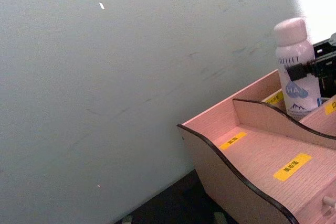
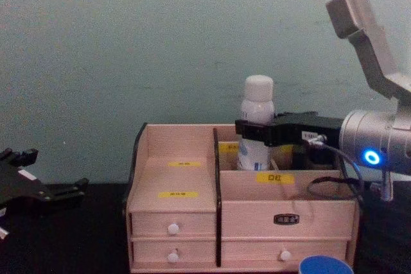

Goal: Pick up the facial cleanser and watermelon frost from the table and place them into the tiered storage box.

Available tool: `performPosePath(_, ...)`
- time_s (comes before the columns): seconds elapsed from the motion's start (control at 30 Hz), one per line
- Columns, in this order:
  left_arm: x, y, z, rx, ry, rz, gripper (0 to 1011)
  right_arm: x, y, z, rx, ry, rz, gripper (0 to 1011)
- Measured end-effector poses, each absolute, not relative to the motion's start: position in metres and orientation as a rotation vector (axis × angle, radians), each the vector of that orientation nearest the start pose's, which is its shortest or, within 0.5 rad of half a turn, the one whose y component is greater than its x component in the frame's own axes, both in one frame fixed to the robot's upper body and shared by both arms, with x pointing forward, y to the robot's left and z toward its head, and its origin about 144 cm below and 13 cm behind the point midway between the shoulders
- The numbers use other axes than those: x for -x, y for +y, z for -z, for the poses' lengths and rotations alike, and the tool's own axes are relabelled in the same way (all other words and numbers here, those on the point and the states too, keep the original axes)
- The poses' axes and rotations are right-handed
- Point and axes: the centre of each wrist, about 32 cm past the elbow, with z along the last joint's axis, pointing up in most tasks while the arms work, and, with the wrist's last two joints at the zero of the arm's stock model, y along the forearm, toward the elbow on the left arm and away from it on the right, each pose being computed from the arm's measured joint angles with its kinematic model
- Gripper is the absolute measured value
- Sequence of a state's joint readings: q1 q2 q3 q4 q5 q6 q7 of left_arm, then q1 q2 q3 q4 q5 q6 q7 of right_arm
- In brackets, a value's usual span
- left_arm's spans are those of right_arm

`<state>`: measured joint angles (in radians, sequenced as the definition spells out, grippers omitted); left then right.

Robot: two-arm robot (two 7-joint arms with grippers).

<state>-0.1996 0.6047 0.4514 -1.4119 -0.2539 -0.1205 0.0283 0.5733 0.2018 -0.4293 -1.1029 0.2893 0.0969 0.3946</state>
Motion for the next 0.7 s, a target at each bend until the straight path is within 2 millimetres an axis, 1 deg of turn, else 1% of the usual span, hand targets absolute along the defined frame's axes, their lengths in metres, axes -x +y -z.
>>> performPosePath(0.27,-0.489,0.310,-1.140,-0.304,-0.285,-1.248,1001,-0.602,-0.197,-1.192,0.161,0.017,0.914,596)
performPosePath(0.7,-0.489,0.310,-1.140,-0.304,-0.285,-1.248,1001,-0.603,-0.197,-1.188,0.181,0.032,0.923,596)
